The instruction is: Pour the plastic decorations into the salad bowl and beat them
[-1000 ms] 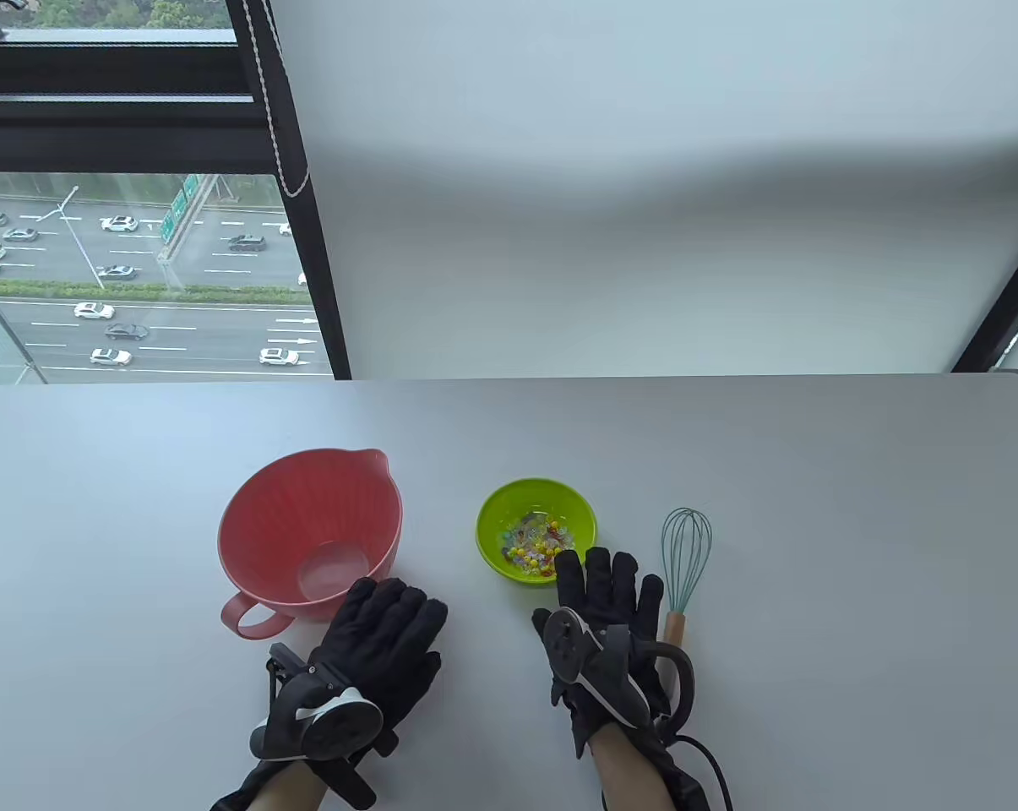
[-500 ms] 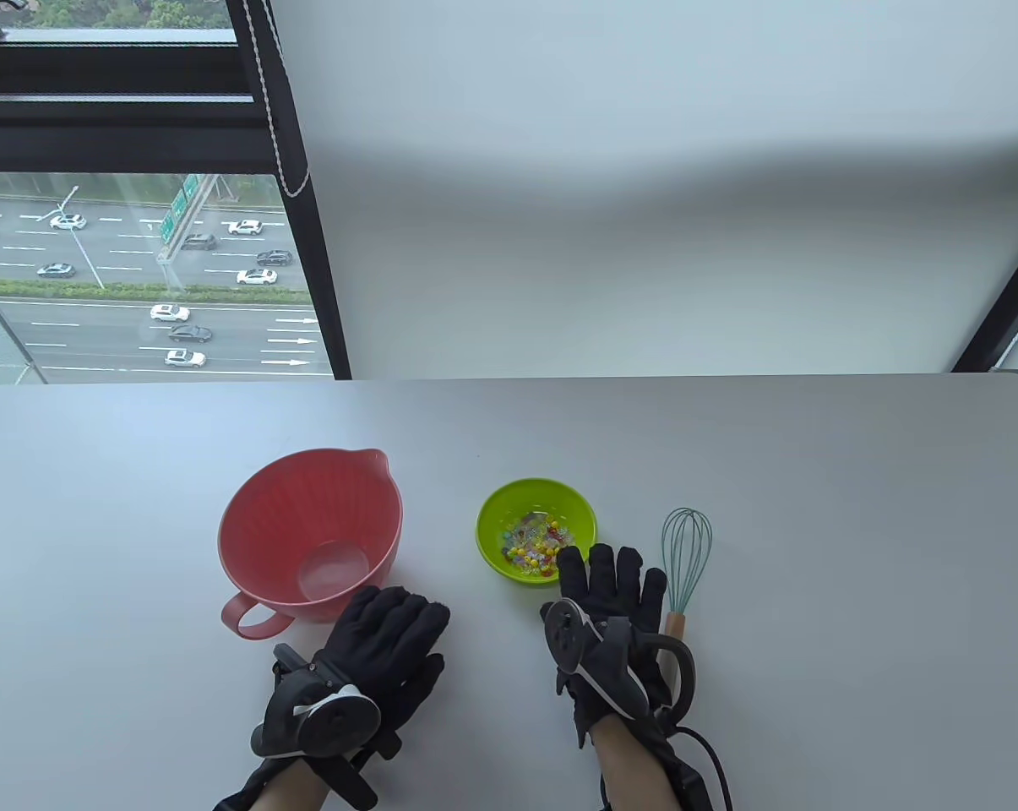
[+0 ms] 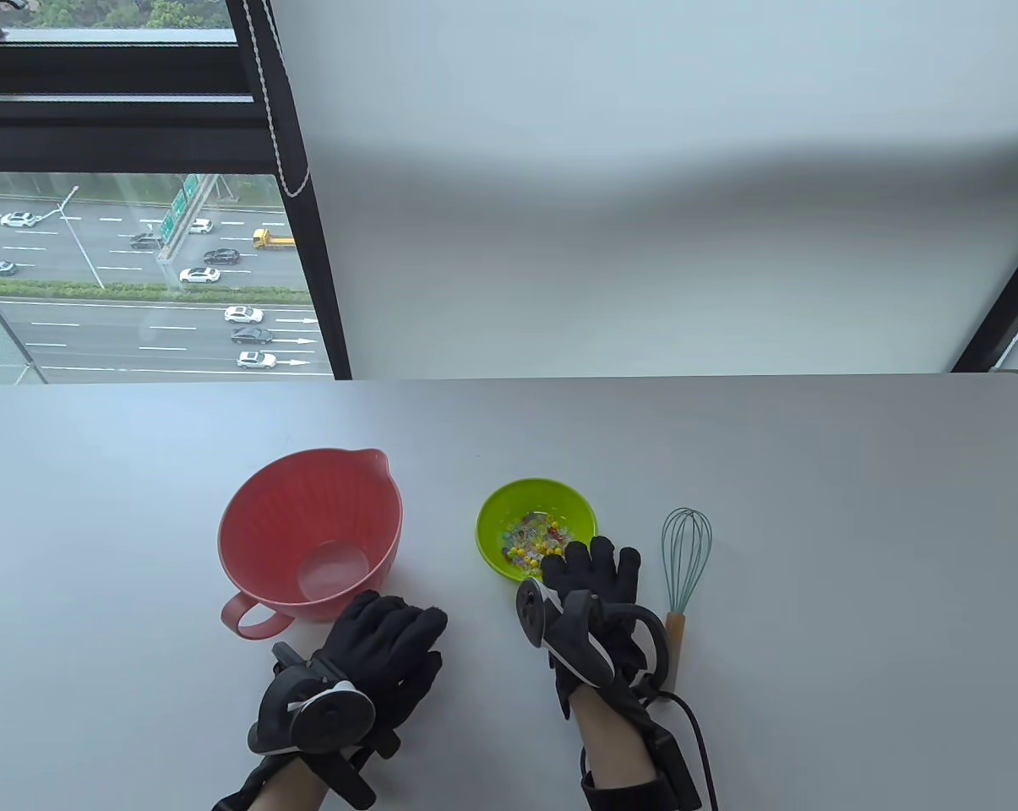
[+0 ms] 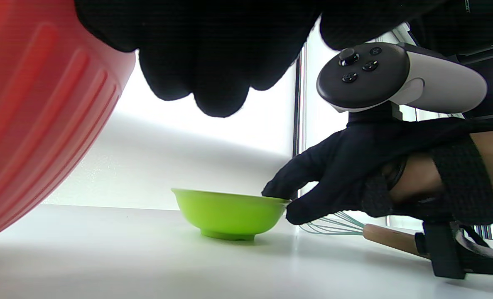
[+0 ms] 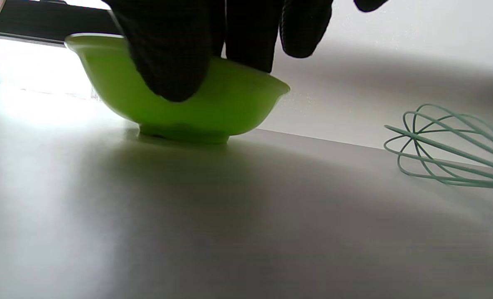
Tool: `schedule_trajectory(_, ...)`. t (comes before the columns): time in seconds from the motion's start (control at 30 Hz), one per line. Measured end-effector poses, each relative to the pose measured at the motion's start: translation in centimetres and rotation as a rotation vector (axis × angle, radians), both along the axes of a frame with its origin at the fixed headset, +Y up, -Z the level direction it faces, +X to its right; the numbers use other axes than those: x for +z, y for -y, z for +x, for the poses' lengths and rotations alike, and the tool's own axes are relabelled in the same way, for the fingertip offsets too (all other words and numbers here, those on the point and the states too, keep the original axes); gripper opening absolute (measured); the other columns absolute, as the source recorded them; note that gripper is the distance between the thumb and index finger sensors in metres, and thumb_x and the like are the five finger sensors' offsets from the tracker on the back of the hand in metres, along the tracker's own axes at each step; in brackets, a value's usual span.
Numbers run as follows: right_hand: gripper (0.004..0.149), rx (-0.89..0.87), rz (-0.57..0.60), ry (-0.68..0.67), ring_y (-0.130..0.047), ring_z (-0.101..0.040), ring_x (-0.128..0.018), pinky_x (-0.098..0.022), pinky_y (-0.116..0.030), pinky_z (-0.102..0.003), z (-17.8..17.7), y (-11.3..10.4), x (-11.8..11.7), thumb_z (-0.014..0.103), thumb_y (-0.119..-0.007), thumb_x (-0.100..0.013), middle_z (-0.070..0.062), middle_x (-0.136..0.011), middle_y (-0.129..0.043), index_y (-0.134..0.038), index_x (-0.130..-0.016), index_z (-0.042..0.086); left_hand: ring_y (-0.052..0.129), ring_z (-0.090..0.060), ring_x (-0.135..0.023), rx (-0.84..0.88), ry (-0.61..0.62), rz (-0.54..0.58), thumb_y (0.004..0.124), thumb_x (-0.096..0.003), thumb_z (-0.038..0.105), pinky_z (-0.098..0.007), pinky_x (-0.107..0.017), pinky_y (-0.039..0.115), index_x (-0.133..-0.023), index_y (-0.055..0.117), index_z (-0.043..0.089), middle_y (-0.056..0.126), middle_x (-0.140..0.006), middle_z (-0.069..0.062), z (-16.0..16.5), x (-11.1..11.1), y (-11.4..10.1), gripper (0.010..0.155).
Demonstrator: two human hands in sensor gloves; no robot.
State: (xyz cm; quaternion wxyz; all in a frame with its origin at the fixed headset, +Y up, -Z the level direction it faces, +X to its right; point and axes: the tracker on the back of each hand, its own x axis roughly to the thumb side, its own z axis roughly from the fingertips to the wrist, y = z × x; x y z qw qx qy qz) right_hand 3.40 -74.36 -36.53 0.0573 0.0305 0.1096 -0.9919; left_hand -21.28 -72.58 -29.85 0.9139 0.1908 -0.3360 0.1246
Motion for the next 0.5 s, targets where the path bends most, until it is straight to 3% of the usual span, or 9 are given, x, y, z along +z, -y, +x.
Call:
schedule_trajectory(0.3, 0.038, 0.007, 0.175, -0.067, -0.075, -0.02, -0.094, -0.077, -0.047, -0.054, 0.2, -0.5, 1.7, 0.042, -0.093, -0.045, 0.013, -0.091, -0.084, -0.084, -0.082, 0.038, 0.086, -0.035, -0.087, -0.013, -0.009, 0.026, 0.064, -0.0553, 0.055, -0.058, -0.073, 0.063, -0.1, 0.076, 0.021, 0.088, -0.09, -0.003, 0.1, 0.2, -0.2, 0.057)
schedule_trajectory(0.5, 0.038, -0.043, 0.293, -0.091, -0.075, -0.024, -0.092, -0.076, -0.046, -0.055, 0.7, -3.2, 4.0, 0.039, -0.093, -0.045, 0.009, -0.089, -0.085, -0.084, -0.082, 0.036, 0.085, -0.035, -0.087, -0.025, -0.048, 0.134, 0.066, -0.0554, 0.053, -0.057, -0.073, 0.062, -0.1, 0.075, 0.022, 0.087, -0.09, -0.003, 0.1, 1.1, -1.2, 0.055)
